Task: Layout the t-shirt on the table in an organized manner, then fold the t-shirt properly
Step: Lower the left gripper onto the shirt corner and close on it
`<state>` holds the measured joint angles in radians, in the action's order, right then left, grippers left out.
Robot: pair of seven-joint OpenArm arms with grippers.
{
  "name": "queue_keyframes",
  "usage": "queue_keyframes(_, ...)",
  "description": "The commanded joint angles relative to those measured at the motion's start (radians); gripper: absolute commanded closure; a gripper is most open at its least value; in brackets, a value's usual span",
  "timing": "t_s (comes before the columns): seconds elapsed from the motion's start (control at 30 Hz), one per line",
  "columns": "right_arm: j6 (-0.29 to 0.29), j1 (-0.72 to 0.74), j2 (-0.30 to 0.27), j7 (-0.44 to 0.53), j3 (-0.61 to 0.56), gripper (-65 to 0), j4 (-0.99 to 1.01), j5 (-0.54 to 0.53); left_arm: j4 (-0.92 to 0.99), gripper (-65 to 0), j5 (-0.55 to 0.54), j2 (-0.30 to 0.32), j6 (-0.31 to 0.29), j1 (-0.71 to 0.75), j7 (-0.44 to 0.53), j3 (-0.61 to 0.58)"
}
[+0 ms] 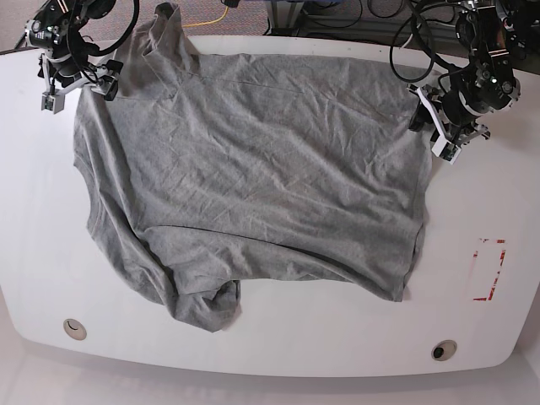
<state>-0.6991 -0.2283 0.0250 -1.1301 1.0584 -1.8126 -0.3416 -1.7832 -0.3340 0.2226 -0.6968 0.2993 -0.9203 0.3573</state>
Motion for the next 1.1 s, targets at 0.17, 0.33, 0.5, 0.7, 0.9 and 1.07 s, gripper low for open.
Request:
queue_keyframes(0.17,0.001,0.002,-0.012,0.015,0.003,-59.9,-0.017,-0.011,-0.02,-23.7,-0.01,0.011,-0.001,-0.005,0.016,0.004)
queue_keyframes(0.33,0.001,0.002,-0.012,0.015,0.003,-59.9,-0.017,-0.011,-0.019,-23.6,-0.01,0.011,-0.001,-0.004,0.016,0.004)
queue_keyframes(0.5,0.001,0.002,-0.012,0.015,0.003,-59.9,-0.017,-0.011,-0.019,-13.1,-0.01,0.011,-0.001,-0.004,0.016,0.004)
queue_keyframes(0.7,0.001,0.002,-0.012,0.015,0.003,-59.9,-0.017,-0.011,-0.019,0.0,-0.009,0.011,-0.001,-0.004,0.016,0.004)
queue_keyframes(0.9,0.001,0.002,-0.013,0.015,0.003,-59.9,-0.017,-0.012,-0.019,-0.1,-0.009,0.011,-0.001,-0.004,0.016,0.004)
queue_keyframes(1.07,0.001,0.002,-0.017,0.011,0.003,-59.9,-0.025,-0.014,-0.031,0.0,-0.01,0.011,-0.001,-0.007,0.016,0.004)
